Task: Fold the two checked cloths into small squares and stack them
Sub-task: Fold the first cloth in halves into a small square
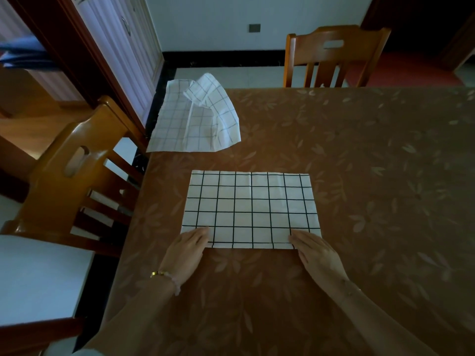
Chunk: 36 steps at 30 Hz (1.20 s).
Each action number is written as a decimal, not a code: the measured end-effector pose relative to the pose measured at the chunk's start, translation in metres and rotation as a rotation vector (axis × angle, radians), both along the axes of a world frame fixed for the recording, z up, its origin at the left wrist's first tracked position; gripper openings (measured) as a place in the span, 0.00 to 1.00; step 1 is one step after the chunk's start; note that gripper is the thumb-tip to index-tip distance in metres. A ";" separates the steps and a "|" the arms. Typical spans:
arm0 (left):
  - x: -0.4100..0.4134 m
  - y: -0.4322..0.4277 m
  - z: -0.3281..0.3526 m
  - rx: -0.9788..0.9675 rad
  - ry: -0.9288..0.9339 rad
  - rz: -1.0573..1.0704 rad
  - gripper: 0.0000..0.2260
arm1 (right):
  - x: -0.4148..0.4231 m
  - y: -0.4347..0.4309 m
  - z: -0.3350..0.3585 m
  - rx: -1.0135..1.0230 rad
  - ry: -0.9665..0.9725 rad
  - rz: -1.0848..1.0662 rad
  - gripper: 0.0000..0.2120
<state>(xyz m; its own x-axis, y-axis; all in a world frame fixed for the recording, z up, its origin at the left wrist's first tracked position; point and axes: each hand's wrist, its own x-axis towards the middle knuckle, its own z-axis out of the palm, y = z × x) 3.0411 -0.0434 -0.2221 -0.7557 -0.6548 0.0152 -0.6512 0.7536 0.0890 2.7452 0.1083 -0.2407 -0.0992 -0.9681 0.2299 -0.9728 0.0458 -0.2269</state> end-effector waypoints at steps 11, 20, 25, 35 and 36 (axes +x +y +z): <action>0.042 0.064 -0.020 -0.051 0.116 -0.065 0.19 | 0.037 0.075 -0.007 -0.012 0.011 -0.012 0.15; 0.079 0.105 -0.018 0.007 0.030 -0.128 0.19 | 0.063 0.122 0.005 0.118 -0.028 -0.009 0.22; 0.089 0.109 -0.003 0.121 0.059 -0.140 0.17 | 0.069 0.123 0.027 0.212 -0.149 -0.040 0.13; 0.072 0.070 0.050 0.542 0.250 0.064 0.05 | 0.037 0.086 0.067 0.552 -0.263 -0.060 0.05; 0.069 0.063 0.051 0.535 0.275 0.090 0.03 | 0.033 0.080 0.070 0.517 -0.268 -0.075 0.04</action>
<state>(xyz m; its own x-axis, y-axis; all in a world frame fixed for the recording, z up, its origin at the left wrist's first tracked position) 3.1098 0.0200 -0.1709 -0.7121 -0.6865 -0.1470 -0.6096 0.5008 0.6144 2.7780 0.1879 -0.1707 -0.1609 -0.9361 -0.3129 -0.8746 0.2821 -0.3942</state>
